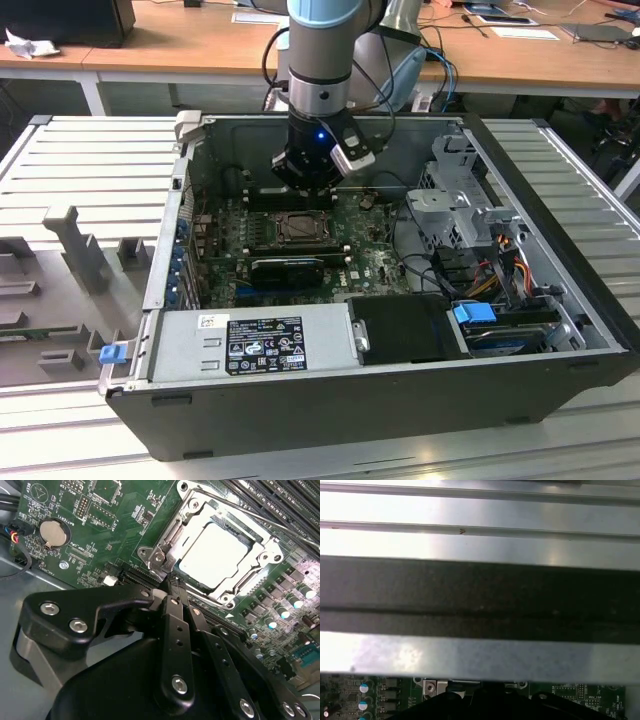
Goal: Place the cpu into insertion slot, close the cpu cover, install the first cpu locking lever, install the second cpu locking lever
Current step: 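Install the second cpu locking lever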
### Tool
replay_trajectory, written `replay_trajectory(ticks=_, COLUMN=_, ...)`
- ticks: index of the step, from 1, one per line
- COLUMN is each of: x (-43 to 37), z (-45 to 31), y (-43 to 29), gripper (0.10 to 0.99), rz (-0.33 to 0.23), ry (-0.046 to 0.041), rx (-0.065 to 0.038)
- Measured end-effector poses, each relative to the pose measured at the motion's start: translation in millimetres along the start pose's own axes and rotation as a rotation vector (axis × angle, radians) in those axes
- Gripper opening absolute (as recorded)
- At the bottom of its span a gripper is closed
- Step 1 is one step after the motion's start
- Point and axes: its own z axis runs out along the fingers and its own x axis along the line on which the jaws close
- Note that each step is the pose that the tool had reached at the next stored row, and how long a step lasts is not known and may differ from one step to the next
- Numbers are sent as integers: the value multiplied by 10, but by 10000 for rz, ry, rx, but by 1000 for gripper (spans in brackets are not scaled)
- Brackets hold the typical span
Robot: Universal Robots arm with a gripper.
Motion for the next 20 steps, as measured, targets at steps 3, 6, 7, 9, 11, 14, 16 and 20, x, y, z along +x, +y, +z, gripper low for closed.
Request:
replay_trajectory(ticks=3, x=0, z=5, y=-8, gripper=106, rz=-1, ry=1, rx=0)
replay_trajectory(ticks=6, x=1, z=6, y=-25, gripper=106, rz=-1, ry=1, rx=1)
replay_trajectory(ticks=7, x=1, z=5, y=-33, gripper=106, rz=-1, ry=1, rx=1)
replay_trajectory(ticks=9, x=3, z=4, y=-68, gripper=106, rz=1, ry=0, rx=0)
replay_trajectory(ticks=11, x=3, z=-14, y=-70, gripper=106, rz=0, ry=0, rx=1)
replay_trajectory(ticks=14, x=2, z=-44, y=-69, gripper=106, rz=-1, ry=0, rx=1)
replay_trajectory(ticks=16, x=1, z=-77, y=-68, gripper=106, rz=0, ry=0, rx=1)
replay_trajectory(ticks=20, x=0, z=-130, y=-67, gripper=106, rz=-1, ry=0, rx=0)
